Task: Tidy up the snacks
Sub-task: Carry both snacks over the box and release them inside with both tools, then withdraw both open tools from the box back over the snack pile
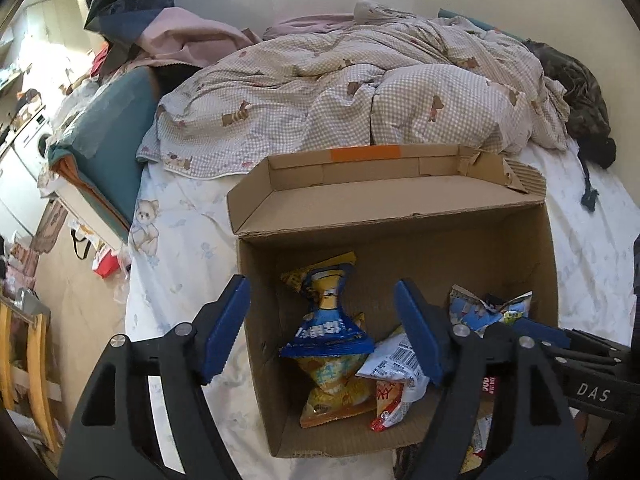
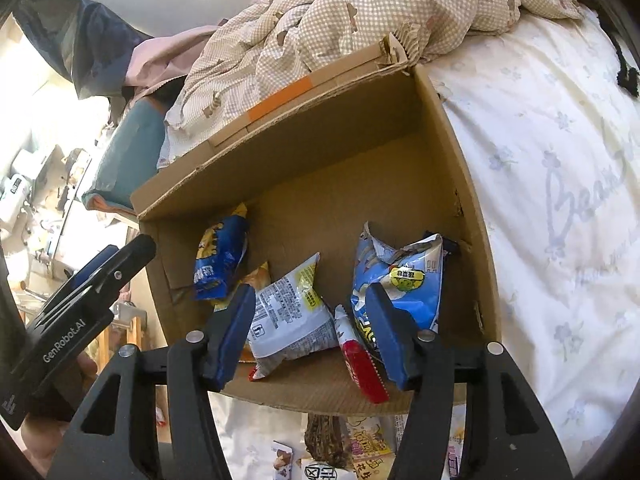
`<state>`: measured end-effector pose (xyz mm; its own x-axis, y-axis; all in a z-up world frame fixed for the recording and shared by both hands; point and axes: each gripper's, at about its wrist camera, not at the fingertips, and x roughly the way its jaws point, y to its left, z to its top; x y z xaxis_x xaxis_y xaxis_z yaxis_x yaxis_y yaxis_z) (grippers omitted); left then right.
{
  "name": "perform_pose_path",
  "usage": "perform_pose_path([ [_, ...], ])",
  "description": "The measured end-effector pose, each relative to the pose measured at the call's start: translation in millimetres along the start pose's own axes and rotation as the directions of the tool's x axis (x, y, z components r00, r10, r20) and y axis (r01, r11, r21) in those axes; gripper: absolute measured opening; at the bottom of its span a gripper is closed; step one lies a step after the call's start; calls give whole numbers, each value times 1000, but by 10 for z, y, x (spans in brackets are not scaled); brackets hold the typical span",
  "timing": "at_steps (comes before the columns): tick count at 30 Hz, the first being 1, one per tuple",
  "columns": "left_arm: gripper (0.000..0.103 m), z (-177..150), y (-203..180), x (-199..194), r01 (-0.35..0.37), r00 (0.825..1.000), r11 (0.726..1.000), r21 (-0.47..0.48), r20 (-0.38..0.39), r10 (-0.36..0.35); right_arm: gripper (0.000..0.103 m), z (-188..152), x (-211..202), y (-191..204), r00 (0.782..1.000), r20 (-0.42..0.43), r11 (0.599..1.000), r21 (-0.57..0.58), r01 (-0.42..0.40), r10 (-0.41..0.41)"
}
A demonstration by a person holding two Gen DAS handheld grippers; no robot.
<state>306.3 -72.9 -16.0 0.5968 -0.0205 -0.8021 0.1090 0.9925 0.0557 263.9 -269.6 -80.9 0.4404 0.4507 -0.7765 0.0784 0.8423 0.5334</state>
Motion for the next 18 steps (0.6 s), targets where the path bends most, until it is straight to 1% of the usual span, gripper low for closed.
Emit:
perform_pose_path([
  [5,72,-20,40,-46,-3,1000,1000,-19,-6,3,60,0,-74,-11,1000,13,1000,4,-17,17],
  [11,72,-90,115,-164,-2,1000,999,-49,8,3,60,12,-198,-19,998,38,999,20,-42,41],
  [12,74,-111,139,-201,0,1000,998,-59,17,1,61,9,-216,-20,998,39,999,22,-45,44],
  [13,77,-128,154,-236,-1,1000,998,-68,26,3,66,4,-239,-22,998,41,999,21,-44,43],
  [14,85,-143,177,-281,6,999,997,-81,39,-3,70,-5,-265,-22,998,46,999,19,-39,38],
  [15,91,-171,215,-357,21,997,994,-103,71,-14,72,-18,-309,-24,998,60,999,16,-36,35],
  [17,98,-213,262,-488,11,992,992,-127,123,5,77,-38,-385,-31,996,81,999,14,-36,35],
  [18,99,-236,281,-540,10,991,991,-135,134,8,78,-49,-415,-33,996,87,999,13,-36,35],
])
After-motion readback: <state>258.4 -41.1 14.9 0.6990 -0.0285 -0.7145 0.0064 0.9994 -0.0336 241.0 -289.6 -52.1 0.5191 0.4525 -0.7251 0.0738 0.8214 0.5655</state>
